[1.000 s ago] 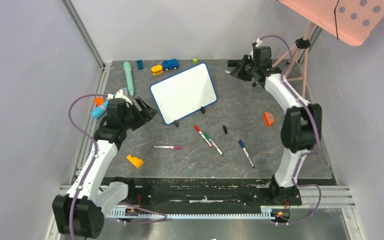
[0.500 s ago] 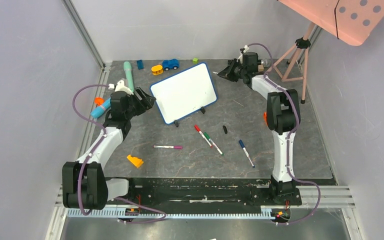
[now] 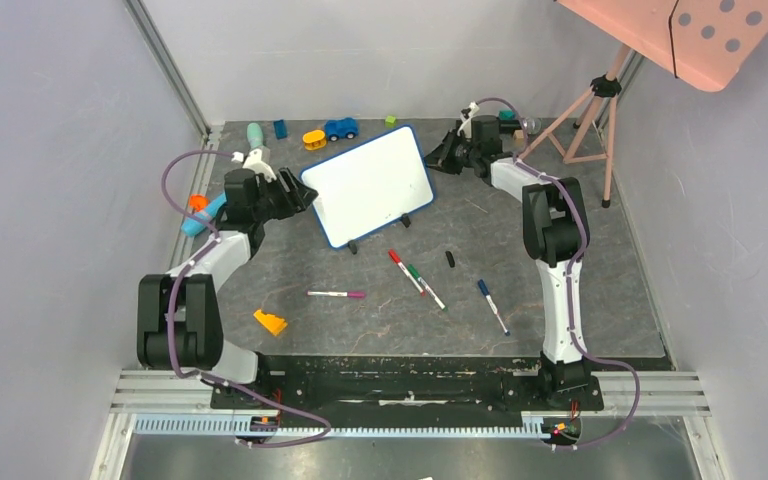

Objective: Write a sentence on the whiteboard
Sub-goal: Move the whiteboard to the center of the board.

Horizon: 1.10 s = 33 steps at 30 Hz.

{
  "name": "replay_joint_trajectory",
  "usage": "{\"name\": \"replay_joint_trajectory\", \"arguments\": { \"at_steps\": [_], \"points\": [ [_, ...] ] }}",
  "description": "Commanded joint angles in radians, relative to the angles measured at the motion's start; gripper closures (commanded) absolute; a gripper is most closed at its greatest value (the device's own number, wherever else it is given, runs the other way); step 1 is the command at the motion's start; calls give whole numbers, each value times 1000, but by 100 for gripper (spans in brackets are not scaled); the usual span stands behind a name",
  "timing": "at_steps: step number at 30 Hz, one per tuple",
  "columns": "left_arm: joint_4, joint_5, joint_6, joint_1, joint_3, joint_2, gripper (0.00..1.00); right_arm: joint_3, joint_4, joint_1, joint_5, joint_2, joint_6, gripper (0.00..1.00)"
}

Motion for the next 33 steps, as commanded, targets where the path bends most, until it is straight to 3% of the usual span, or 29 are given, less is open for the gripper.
{"name": "replay_joint_trajectory", "arguments": {
  "at_steps": [1, 10, 24, 33],
  "points": [
    [109, 157, 95, 4, 59, 50, 36, -36, 11, 11, -28, -24, -28, 100],
    [90, 252, 131, 4, 139, 168, 49, -99, -7, 16, -20, -88, -42, 100],
    [55, 434, 240, -18, 242, 293, 58, -237, 34, 16, -70, -187, -65, 100],
    [-41, 446, 315, -96, 312, 336, 61, -350, 34, 7, -53, -284, -86, 100]
  ]
}}
